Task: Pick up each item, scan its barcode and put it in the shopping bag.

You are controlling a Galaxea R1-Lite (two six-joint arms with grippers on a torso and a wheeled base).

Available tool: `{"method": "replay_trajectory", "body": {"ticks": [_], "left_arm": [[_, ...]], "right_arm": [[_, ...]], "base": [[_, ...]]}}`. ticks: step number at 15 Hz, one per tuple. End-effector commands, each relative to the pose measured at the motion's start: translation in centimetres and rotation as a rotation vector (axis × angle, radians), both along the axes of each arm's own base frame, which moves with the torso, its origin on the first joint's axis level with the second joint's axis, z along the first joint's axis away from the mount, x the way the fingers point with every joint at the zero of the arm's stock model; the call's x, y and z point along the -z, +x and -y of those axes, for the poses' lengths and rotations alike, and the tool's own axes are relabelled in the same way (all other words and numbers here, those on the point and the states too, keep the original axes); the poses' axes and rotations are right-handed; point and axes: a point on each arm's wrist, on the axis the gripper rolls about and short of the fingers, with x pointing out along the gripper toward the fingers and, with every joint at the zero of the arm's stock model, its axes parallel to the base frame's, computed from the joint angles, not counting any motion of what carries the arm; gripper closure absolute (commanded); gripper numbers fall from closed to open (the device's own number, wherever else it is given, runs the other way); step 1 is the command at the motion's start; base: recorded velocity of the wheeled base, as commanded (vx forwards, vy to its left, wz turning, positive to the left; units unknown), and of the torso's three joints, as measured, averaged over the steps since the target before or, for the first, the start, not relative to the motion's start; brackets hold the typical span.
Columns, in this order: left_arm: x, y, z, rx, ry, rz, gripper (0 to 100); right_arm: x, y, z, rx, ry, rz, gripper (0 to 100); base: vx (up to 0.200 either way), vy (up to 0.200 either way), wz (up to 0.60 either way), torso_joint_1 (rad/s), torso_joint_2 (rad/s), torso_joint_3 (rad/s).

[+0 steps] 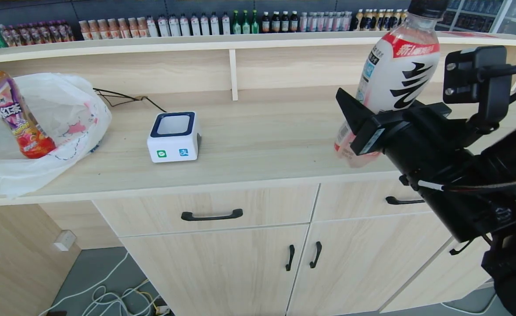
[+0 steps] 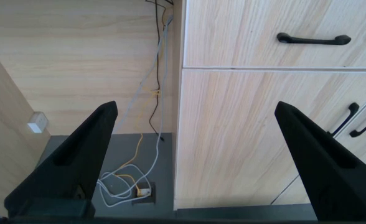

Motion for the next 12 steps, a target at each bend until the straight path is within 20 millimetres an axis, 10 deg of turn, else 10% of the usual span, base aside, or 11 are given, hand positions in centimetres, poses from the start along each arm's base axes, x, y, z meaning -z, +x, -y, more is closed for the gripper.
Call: {"method": "replay_trajectory", "body": {"ticks": [1,12], "left_arm": [[0.0,0.0,0.0,0.0,0.0,0.0,0],[0.0,0.0,0.0,0.0,0.0,0.0,0]], "right_arm": [[0.24,0.32,-0.2,0.001,-0.003,-0.007,100],[0.19,0.77,-0.2,-0.011,0.026,-0.01,100]], "base": [[0.0,0.2,0.0,0.002,0.0,0.002],[0.0,0.2,0.0,0.003,0.0,0.003]]}}
